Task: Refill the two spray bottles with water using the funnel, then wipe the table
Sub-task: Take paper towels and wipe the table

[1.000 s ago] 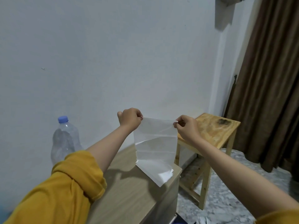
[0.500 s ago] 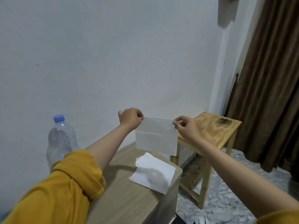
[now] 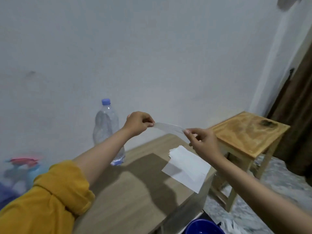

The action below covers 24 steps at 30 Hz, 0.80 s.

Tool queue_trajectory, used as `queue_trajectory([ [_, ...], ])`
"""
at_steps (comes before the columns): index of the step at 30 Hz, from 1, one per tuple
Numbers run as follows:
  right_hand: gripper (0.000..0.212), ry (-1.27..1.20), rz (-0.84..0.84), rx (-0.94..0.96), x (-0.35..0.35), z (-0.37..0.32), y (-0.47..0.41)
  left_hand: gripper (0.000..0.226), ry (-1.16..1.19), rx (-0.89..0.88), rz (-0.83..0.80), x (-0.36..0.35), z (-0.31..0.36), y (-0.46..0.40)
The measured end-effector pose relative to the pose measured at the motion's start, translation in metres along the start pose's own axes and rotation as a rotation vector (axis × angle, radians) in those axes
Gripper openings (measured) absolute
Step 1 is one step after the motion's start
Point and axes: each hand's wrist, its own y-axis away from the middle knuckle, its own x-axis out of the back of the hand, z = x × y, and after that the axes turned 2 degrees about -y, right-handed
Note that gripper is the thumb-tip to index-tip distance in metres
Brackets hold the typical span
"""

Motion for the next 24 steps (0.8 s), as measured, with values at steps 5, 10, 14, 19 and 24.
queue_trajectory([
  [5,0.010,-0.130,-0.088,-0.033,-0.082,-0.045,0.056,0.005,-0.040,0.025,-0.041,0.071,-0.058,0.076],
  [10,0.012,-0.105,-0.167,0.029,-0.180,-0.104,0.132,0.009,-0.104,0.063,-0.005,0.158,-0.126,0.172],
  [14,0.012,-0.120,-0.227,0.037,-0.263,-0.153,0.199,0.010,-0.132,0.082,-0.003,0.227,-0.179,0.255],
  [19,0.016,-0.205,-0.304,0.010,-0.350,-0.220,0.277,0.011,-0.153,0.148,0.029,0.295,-0.242,0.350],
  [24,0.017,-0.195,-0.451,-0.002,-0.420,-0.256,0.339,0.011,-0.121,0.269,0.042,0.334,-0.302,0.434],
])
